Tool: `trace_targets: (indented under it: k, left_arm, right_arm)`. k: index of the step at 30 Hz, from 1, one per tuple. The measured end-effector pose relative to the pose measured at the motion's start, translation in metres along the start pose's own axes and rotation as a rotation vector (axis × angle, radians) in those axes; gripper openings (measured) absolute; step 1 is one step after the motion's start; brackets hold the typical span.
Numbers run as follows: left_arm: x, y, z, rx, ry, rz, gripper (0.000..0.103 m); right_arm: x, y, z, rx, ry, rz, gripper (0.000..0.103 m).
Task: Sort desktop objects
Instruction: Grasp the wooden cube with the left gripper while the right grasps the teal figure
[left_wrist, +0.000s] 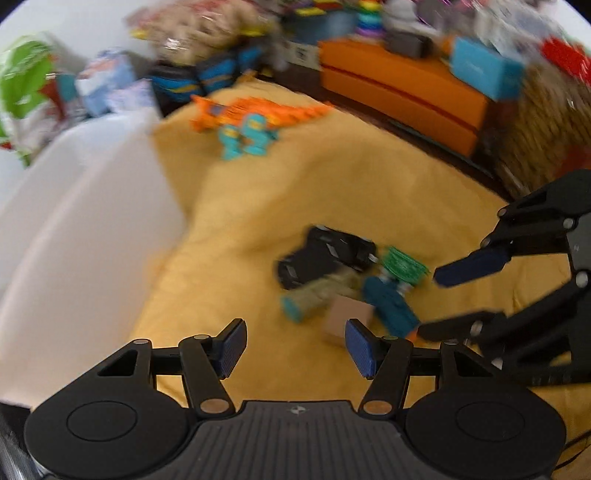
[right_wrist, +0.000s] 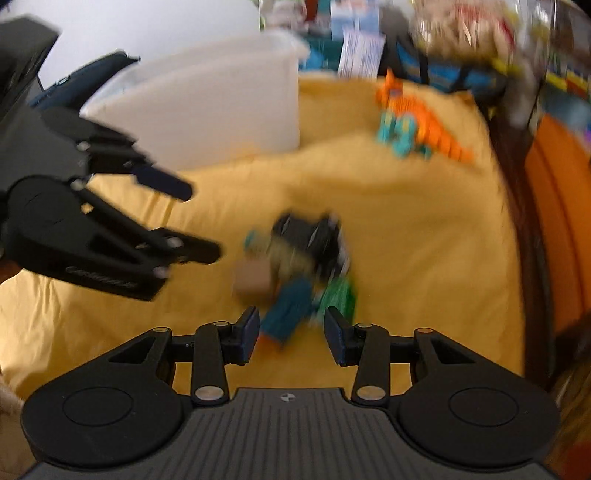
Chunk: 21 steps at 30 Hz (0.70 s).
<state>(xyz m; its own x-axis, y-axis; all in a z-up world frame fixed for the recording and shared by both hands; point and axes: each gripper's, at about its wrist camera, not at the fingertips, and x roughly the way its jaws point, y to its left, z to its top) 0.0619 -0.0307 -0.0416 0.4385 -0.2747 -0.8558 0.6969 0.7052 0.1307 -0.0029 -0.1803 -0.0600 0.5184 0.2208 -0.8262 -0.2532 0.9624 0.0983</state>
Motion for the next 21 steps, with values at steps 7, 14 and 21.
trace_targets:
  k: [7,14,21]
  left_arm:
    - [0.013,-0.003,0.005,0.019,0.026,-0.119,0.063]
    - [0.017,-0.013,0.013,0.069,0.038,-0.148,0.062]
    - [0.026,-0.003,0.010,-0.001,0.085,-0.100,0.032]
  right_arm:
    - [0.012,0.007,-0.008,0.046,0.012,0.008,0.043]
    - [0.010,0.001,-0.018,0.105,-0.003,0.004,0.044]
    - [0.016,0.004,-0.017,0.135,-0.023,-0.003,0.044]
